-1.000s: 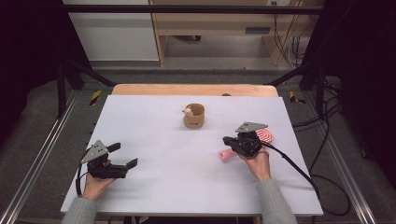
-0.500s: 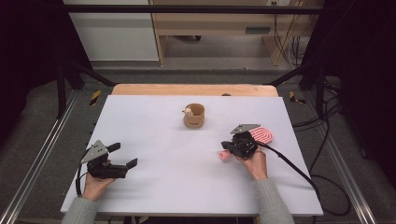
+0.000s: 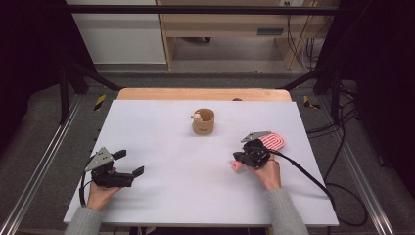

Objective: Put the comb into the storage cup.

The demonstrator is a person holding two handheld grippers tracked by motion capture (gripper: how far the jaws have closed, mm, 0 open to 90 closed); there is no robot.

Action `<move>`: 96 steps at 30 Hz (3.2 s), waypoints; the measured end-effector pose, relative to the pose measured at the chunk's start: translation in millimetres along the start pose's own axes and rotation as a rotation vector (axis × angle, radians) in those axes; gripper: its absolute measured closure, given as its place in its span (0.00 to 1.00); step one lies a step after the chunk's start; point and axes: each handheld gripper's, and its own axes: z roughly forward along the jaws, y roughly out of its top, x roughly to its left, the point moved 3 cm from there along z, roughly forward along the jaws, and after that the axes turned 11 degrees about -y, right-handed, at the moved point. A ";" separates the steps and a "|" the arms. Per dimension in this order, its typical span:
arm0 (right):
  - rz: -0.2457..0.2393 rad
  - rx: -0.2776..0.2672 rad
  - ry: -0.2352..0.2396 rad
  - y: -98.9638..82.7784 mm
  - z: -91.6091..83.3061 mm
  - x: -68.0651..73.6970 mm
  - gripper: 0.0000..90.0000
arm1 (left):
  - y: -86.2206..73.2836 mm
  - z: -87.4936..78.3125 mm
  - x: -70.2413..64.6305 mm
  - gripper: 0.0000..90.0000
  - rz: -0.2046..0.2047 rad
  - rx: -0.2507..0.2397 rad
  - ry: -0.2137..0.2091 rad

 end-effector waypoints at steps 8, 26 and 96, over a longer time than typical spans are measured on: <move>0.002 0.013 0.021 -3.9 -1.6 -1.0 1.00 | 0.1 0.0 -0.2 0.00 0.001 0.000 0.000; 0.031 0.025 0.046 -19.5 -15.6 -9.5 1.00 | 0.2 0.0 0.0 0.00 0.001 0.002 0.003; 0.086 0.051 -0.030 -51.8 -42.4 -45.0 0.92 | 0.0 1.1 -0.8 0.00 0.004 0.014 0.008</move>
